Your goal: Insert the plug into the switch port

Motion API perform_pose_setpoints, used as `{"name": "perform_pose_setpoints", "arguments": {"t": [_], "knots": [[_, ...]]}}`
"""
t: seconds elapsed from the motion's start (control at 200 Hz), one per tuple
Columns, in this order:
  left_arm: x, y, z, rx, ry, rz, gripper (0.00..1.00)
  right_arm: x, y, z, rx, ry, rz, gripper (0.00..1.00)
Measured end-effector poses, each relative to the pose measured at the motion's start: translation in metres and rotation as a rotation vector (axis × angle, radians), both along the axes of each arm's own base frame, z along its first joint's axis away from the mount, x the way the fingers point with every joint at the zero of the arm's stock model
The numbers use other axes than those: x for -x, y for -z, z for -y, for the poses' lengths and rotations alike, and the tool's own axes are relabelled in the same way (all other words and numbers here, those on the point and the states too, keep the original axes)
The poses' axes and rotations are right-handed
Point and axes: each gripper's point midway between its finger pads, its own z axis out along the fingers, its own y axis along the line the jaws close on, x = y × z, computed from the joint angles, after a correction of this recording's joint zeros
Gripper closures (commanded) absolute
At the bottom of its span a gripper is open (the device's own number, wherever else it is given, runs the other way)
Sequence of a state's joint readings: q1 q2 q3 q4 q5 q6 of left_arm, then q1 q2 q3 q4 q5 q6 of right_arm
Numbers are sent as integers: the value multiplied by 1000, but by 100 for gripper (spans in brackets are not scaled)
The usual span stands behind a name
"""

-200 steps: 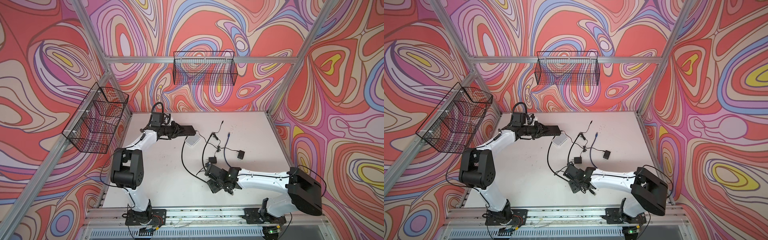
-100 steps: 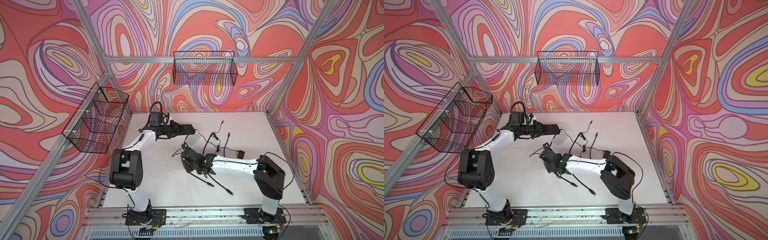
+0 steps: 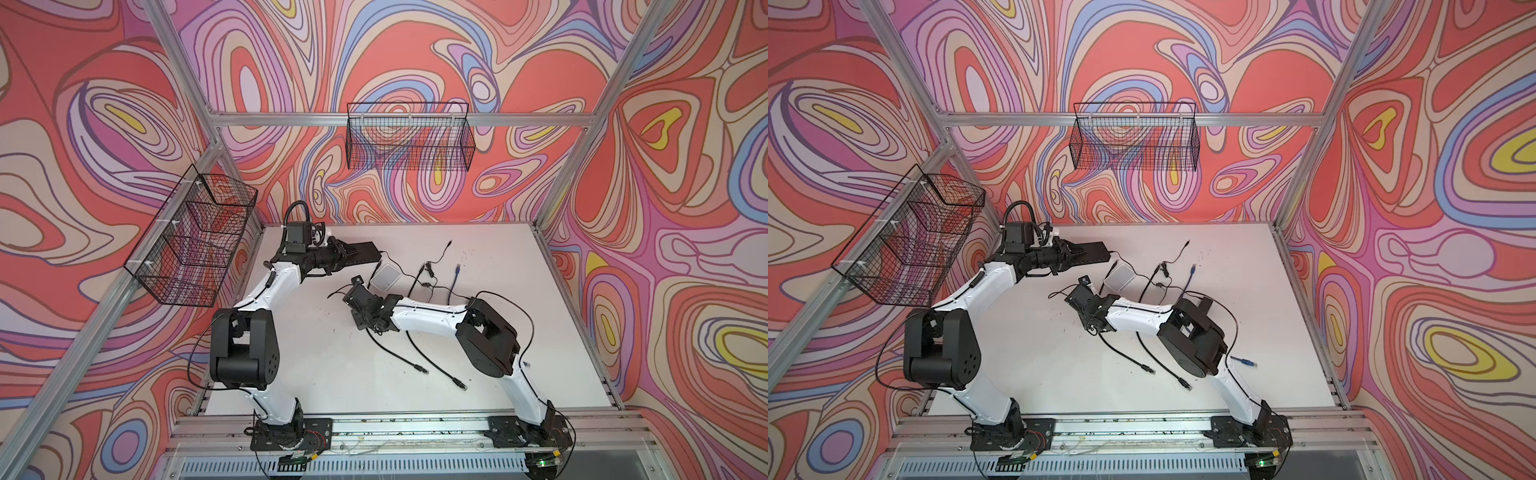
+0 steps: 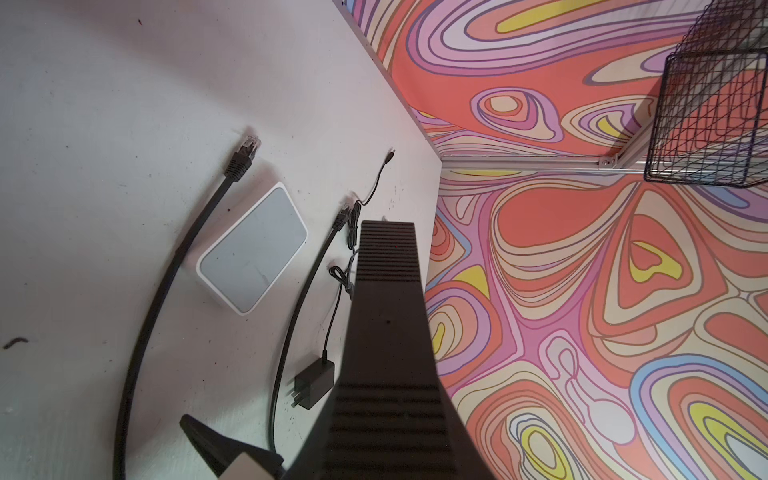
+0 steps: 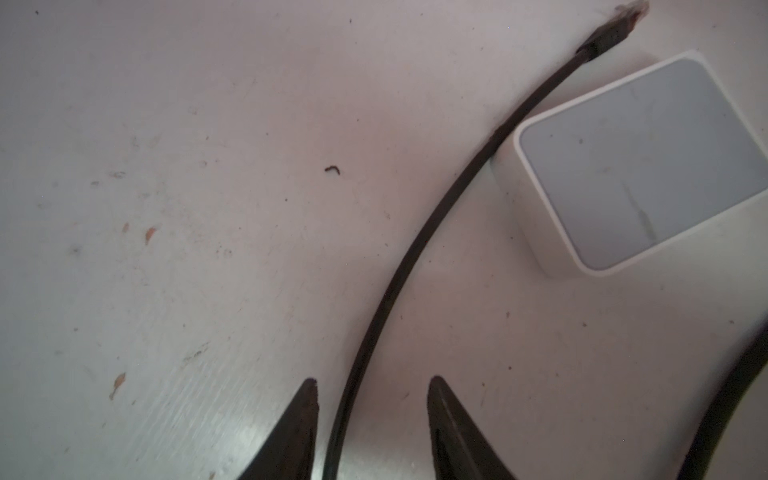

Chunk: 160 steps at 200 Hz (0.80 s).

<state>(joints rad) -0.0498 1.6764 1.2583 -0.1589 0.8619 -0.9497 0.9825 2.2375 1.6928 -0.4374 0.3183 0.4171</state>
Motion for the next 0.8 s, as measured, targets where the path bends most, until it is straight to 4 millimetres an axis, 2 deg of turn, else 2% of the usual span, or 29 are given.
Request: {"name": "perform_pose_setpoints", "arguments": {"t": [0.22, 0.366, 0.566, 0.656, 0.801], "knots": [[2, 2, -2, 5, -7, -7, 92, 0, 24, -1, 6, -34, -61, 64], [2, 4, -2, 7, -10, -14, 92, 3, 23, -7, -7, -69, -80, 69], [2, 5, -2, 7, -10, -10, 92, 8, 24, -11, -21, -132, -110, 92], [3, 7, -2, 7, -10, -14, 92, 17, 24, -10, -27, -185, -129, 96], [4, 10, -3, 8, -9, -19, 92, 44, 24, 10, -8, -272, -174, 97]]}}
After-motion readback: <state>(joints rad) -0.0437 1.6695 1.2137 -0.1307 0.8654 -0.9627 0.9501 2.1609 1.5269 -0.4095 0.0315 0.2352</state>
